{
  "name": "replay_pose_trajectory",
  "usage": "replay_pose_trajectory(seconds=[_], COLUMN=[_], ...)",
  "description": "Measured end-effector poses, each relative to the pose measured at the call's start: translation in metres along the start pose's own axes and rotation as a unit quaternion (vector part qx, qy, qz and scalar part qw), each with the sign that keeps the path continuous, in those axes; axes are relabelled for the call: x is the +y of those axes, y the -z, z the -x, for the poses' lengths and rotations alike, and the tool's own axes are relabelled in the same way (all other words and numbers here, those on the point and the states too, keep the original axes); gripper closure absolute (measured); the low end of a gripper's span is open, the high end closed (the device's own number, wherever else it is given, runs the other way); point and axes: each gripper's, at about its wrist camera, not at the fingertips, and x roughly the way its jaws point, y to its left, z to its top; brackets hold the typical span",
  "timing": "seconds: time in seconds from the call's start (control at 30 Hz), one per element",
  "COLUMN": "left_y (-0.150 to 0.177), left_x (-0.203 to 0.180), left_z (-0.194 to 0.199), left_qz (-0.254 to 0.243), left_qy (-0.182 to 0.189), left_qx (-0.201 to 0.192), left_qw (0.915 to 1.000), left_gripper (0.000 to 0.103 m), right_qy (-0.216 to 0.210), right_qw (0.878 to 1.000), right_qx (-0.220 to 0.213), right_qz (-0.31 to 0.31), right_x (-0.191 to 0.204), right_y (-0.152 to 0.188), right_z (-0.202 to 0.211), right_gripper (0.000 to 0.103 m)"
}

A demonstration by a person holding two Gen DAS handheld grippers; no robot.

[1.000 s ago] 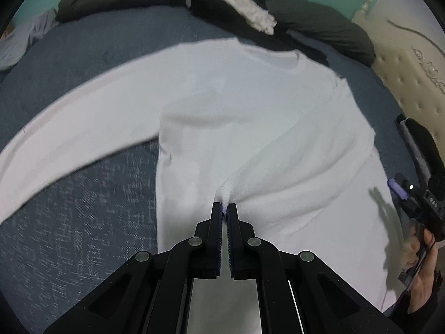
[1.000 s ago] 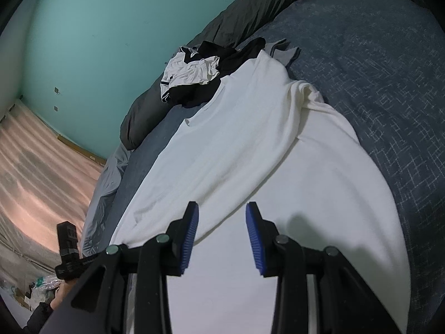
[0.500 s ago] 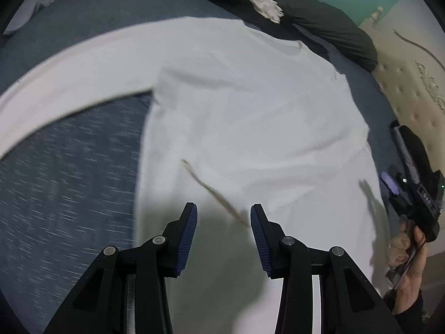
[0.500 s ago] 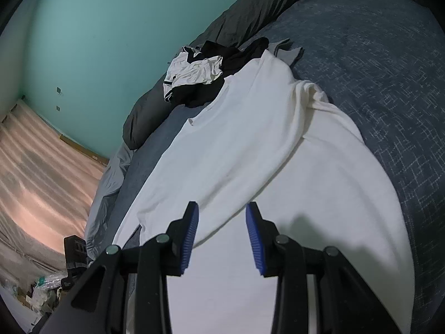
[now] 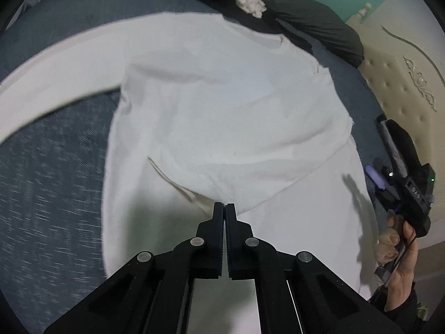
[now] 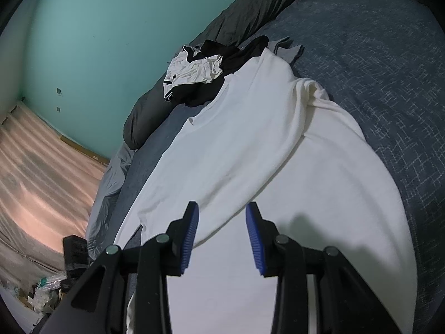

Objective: Fold clothes

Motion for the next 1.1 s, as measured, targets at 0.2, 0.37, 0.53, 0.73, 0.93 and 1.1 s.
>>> replay_pose_trajectory(seconds=[0.2, 0.37, 0.53, 0.73, 0.93, 1.1], left_y=[0.007, 0.019, 0.024, 0.012, -0.006, -0.027], left_x=[0.001, 0.006, 0.009, 0.025, 0.044, 0.048], left_z=[0.025, 0.016, -0.004, 0.010, 0.002, -0.020], left_qz=[-0.014, -0.007, -0.001, 0.026, 0.056, 0.056], left_qy=[-0.001, -0.004, -0.014, -0.024, -0.046, -0.065], left_qx=[0.006, 0.019, 0.034, -0.006, -0.036, -0.045], left_qw=[0.9999, 0.9998, 0.9993, 0.9994, 0.9968, 0.9953], left_gripper=[0.102, 0.102, 0.101, 0.095, 0.084, 0.083], right_qy=[-0.001, 0.001, 0.002, 0.003, 0.005, 0.009], right_qw=[1.000, 1.000, 1.000, 1.000, 1.000, 1.000], right_qx=[-0.004, -0.005, -0.005, -0.003, 0.001, 0.004], right_qz=[-0.006, -0.007, -0.009, -0.011, -0.006, -0.005], right_x=[-0.001, -0.002, -0.003, -0.005, -0.002, -0.005], right_y=[0.000, 0.000, -0.001, -0.002, 0.000, 0.001], right_z=[0.002, 0.003, 0.002, 0.000, -0.004, -0.005], right_gripper=[0.068, 0.068, 0.068, 0.068, 0.068, 0.068])
